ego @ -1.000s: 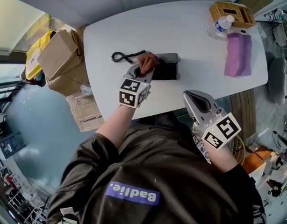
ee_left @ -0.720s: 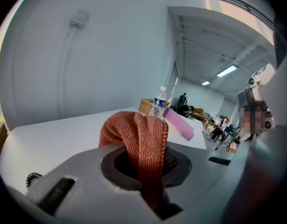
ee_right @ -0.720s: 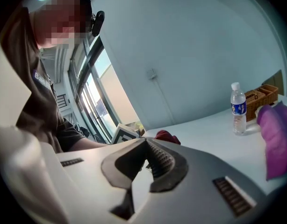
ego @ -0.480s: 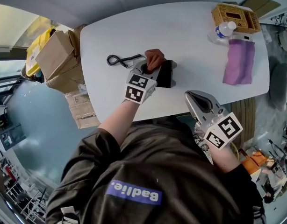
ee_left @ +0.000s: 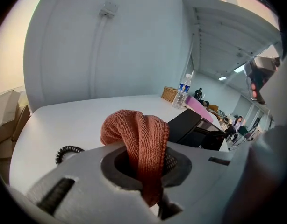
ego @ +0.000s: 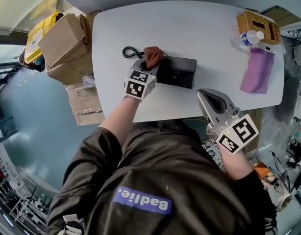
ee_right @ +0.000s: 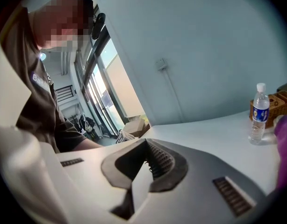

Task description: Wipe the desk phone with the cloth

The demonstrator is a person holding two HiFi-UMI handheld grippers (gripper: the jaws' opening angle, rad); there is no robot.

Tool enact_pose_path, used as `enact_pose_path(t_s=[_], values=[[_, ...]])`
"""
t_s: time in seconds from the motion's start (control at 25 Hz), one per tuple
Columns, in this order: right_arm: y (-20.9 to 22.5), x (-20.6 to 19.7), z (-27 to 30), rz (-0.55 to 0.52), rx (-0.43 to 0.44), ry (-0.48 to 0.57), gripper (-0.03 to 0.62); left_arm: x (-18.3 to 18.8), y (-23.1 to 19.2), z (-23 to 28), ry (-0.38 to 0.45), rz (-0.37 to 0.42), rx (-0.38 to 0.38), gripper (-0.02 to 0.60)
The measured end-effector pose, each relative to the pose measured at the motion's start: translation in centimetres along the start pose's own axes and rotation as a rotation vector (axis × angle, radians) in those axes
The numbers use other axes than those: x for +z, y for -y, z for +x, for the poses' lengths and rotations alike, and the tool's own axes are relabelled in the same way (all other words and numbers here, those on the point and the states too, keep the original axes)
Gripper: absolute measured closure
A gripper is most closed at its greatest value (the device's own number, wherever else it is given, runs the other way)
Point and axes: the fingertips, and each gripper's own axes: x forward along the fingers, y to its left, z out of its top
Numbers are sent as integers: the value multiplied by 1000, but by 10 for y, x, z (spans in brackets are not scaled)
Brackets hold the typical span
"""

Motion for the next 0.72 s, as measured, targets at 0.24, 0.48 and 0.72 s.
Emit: enact_pose_path(t_s=[0.24, 0.48, 0.72], values=[[-39, 4, 8, -50, 1, 8, 566, -2, -8, -23, 9, -29, -4, 537], [-73, 23, -1, -101, -14, 82, 566, 36, 17, -95, 146, -73, -45, 537], [-112, 28, -6, -148, -3, 135, 566, 74, 54, -182, 287, -63, -112, 537]])
